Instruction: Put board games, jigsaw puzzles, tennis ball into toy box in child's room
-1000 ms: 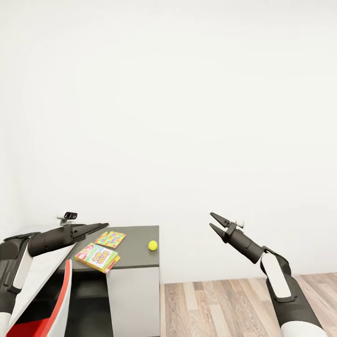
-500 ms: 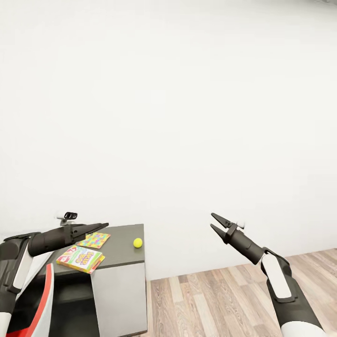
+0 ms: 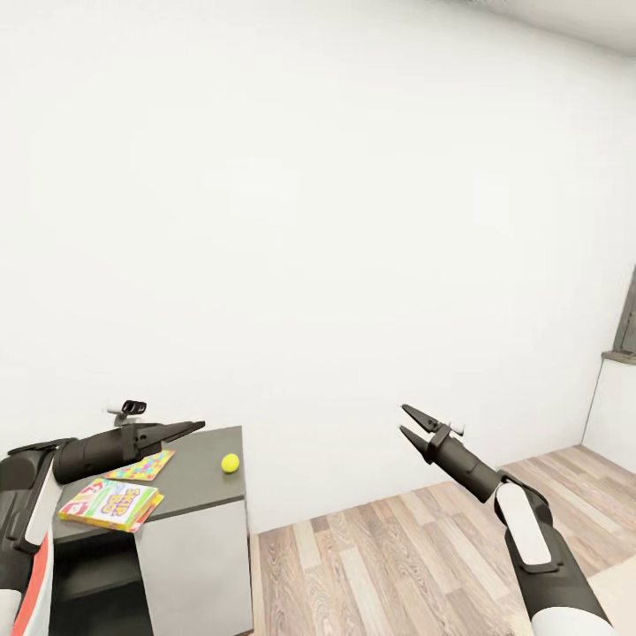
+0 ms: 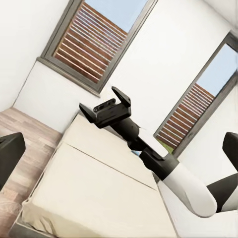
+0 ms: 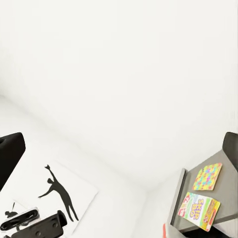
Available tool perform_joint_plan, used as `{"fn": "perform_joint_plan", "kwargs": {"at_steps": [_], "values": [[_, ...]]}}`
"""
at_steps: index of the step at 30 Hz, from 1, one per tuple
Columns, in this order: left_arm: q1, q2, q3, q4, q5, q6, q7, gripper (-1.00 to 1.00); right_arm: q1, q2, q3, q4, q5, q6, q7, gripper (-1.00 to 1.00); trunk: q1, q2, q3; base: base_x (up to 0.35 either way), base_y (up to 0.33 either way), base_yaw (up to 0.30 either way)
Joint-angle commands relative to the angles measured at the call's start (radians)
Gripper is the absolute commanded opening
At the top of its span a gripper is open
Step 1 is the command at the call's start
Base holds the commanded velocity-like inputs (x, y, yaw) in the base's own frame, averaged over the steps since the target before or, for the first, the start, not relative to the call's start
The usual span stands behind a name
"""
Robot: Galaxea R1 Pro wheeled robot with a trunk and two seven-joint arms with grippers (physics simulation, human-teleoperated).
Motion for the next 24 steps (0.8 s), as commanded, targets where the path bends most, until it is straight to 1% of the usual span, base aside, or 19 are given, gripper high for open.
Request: {"fn": "perform_joint_plan", "kwargs": {"at_steps": [1, 24], "values": [[0.0, 0.0, 0.0, 0.0, -0.001, 0.011, -0.004, 1.0, -0.001, 0.0, -0.001, 0.002, -0.002, 0.006, 0.002, 1.0, 0.0, -0.001, 0.0, 0.0, 0.0, -0.245], [0.0, 0.0, -0.001, 0.0, -0.003, 0.011, -0.004, 1.0, -0.001, 0.0, -0.003, 0.022, -0.002, 0.006, 0.002, 1.0, 0.0, -0.001, -0.001, 0.0, 0.0, -0.245]]}}
